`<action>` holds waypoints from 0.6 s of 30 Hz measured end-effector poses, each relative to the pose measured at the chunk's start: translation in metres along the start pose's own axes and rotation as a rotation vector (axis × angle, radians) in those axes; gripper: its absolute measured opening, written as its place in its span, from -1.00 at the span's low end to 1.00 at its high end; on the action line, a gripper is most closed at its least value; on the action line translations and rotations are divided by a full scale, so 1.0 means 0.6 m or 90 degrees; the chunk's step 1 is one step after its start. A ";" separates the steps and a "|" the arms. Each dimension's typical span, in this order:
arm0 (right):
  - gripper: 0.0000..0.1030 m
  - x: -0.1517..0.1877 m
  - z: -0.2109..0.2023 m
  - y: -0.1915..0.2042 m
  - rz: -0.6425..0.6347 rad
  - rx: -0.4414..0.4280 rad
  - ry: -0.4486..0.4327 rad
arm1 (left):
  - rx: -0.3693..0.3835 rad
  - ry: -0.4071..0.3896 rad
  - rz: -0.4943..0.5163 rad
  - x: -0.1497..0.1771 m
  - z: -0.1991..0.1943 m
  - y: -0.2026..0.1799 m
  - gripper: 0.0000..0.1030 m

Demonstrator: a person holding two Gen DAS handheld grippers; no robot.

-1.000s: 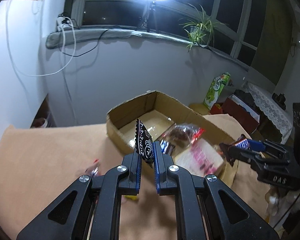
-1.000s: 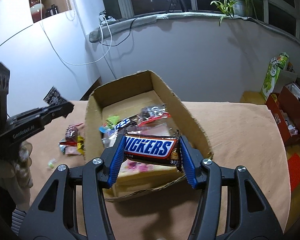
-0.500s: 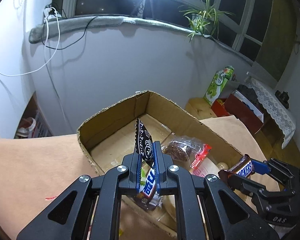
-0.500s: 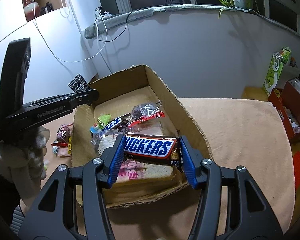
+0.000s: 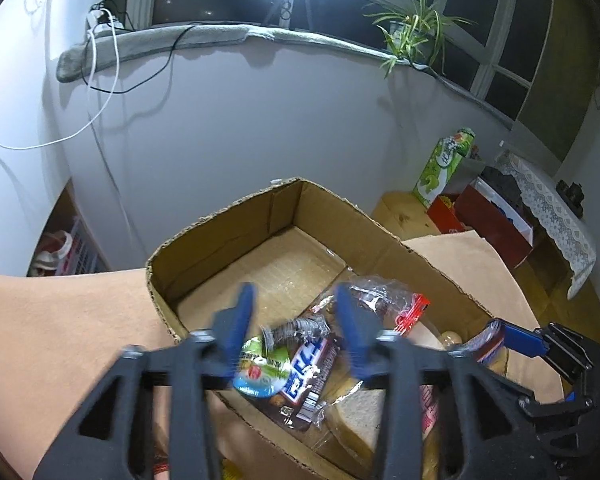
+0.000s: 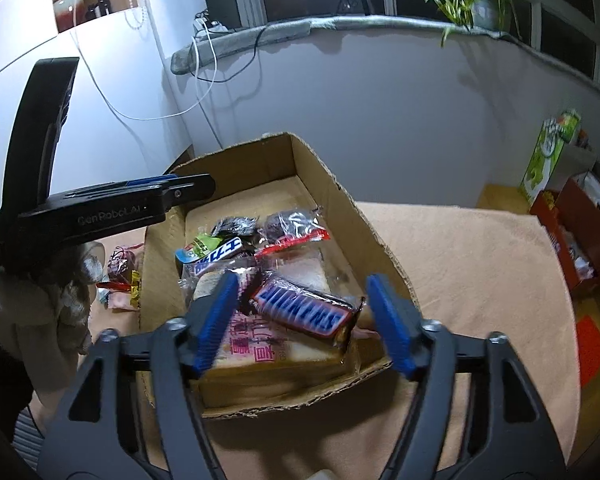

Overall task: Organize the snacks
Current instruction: 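Carry the Snickers bar and black packet into the box and open both tools, then move both tools back to the clear green candy packet and yellow candy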

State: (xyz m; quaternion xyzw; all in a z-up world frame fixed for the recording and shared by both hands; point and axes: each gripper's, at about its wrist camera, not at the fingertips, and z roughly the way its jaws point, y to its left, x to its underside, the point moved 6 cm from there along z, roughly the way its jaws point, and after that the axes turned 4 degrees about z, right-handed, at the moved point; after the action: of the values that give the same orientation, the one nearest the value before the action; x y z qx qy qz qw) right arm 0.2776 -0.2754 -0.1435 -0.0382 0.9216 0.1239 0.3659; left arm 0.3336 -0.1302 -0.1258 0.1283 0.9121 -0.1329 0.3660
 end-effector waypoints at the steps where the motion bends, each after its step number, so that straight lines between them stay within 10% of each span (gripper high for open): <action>1: 0.48 -0.001 -0.005 0.002 -0.004 0.003 -0.006 | -0.001 -0.003 -0.002 -0.001 -0.003 0.001 -0.05; 18: 0.49 0.017 -0.091 0.057 -0.023 -0.021 -0.044 | -0.009 -0.060 -0.037 0.014 -0.122 0.034 -0.05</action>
State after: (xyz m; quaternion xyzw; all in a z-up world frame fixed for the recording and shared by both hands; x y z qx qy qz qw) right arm 0.2283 -0.2558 -0.1051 -0.0563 0.9054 0.1334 0.3991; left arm 0.2881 -0.0856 -0.0837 0.0929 0.8981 -0.1425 0.4056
